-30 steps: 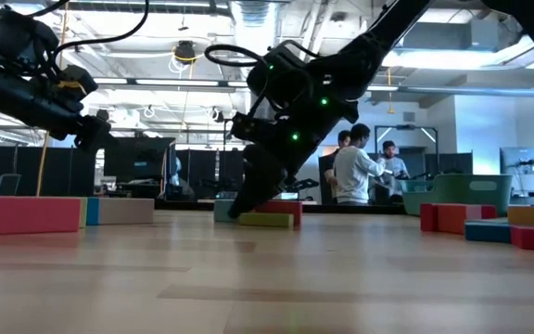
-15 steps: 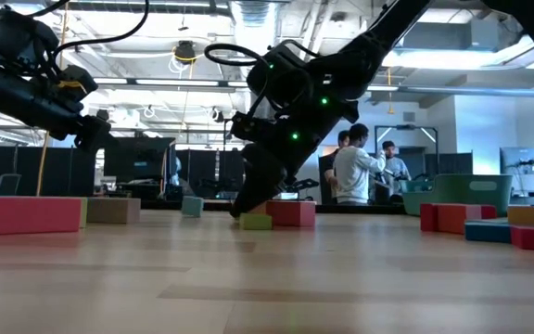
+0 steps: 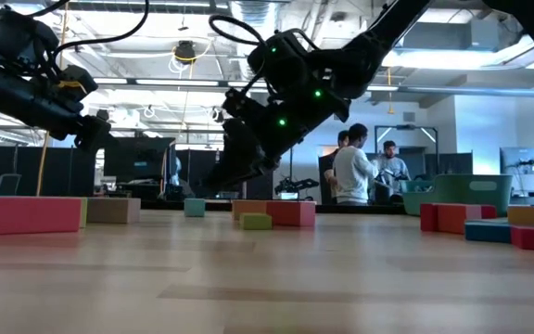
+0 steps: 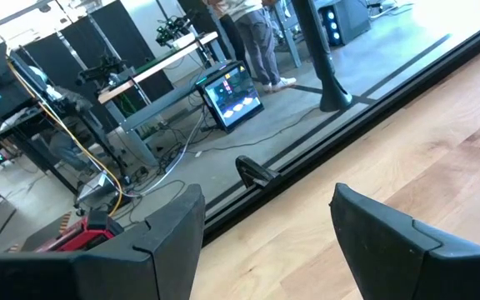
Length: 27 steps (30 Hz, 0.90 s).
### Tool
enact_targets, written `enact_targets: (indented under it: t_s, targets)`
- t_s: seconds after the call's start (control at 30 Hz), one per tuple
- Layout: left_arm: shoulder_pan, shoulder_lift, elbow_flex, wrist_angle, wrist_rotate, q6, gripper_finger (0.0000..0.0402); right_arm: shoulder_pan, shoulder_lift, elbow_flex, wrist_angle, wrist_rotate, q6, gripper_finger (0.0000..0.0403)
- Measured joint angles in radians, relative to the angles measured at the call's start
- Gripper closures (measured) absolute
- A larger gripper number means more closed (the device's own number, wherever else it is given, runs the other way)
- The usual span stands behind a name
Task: Sort blocks by size
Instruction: Put the blue square block into the green bin
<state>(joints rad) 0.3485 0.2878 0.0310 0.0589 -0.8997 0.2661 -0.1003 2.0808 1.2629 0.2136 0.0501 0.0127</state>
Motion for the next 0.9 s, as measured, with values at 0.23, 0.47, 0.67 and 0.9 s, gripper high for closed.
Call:
enact_targets:
  t_s: [0.23,0.47,0.67,0.9]
  targets:
    - [0.000,0.000,0.000,0.000,0.000,0.000,0.0154,-0.045,0.000,0.000,0.120,-0.001,0.013,0.0127]
    - [0.000,0.000,0.000,0.000,0.000,0.000,0.0154,-0.070,0.000,0.006,0.191,-0.001,0.021,0.0126]
    - [0.000,0.000,0.000,0.000,0.000,0.000,0.0154,-0.095,0.080,0.108,0.155,-0.017,0.074,0.0126]
    - [0.000,0.000,0.000,0.000,0.000,0.000,0.0154,-0.105,0.182,0.284,0.031,0.002,0.085,0.0126]
